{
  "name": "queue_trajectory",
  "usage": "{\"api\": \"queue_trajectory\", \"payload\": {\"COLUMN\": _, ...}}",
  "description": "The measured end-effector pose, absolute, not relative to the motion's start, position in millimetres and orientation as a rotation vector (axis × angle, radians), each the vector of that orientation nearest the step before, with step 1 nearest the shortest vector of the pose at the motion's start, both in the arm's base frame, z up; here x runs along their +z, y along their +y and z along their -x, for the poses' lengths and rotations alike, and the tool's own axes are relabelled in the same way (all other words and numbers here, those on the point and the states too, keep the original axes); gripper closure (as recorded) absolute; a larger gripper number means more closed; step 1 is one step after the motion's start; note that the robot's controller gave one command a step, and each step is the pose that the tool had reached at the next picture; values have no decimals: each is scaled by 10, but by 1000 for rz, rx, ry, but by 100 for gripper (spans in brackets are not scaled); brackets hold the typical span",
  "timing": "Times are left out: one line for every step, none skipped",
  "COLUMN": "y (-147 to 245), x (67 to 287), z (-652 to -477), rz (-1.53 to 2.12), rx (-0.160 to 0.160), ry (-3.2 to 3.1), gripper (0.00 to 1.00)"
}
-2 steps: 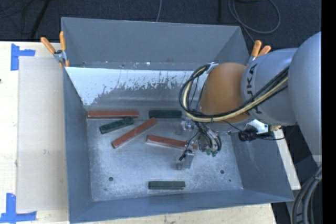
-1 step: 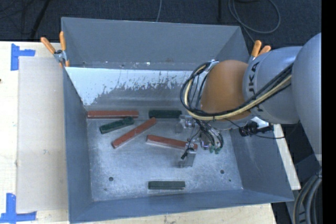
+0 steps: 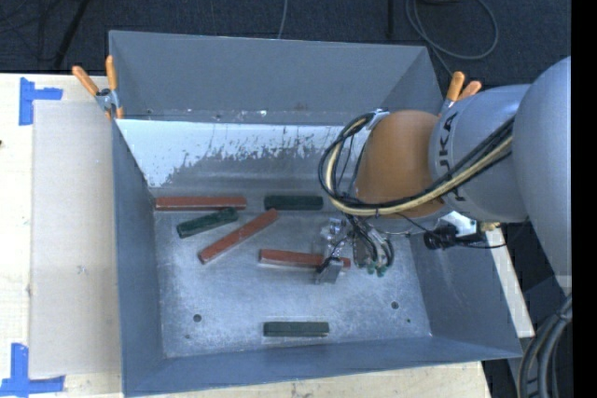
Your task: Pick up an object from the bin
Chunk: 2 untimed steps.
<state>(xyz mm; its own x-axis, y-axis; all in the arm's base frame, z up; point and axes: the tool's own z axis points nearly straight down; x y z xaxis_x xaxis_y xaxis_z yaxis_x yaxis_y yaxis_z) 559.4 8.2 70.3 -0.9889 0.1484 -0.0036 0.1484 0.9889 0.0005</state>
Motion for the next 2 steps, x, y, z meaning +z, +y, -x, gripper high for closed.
{"api": "queue_trajectory", "payload": {"y": 82, "x": 702, "z": -5594, "rz": -233, "rx": 0, "ry": 3129, "gripper": 100}}
{"api": "queue_trajectory", "payload": {"y": 82, "x": 737, "z": -5582, "rz": -233, "rx": 0, "ry": 3133, "gripper": 100}}
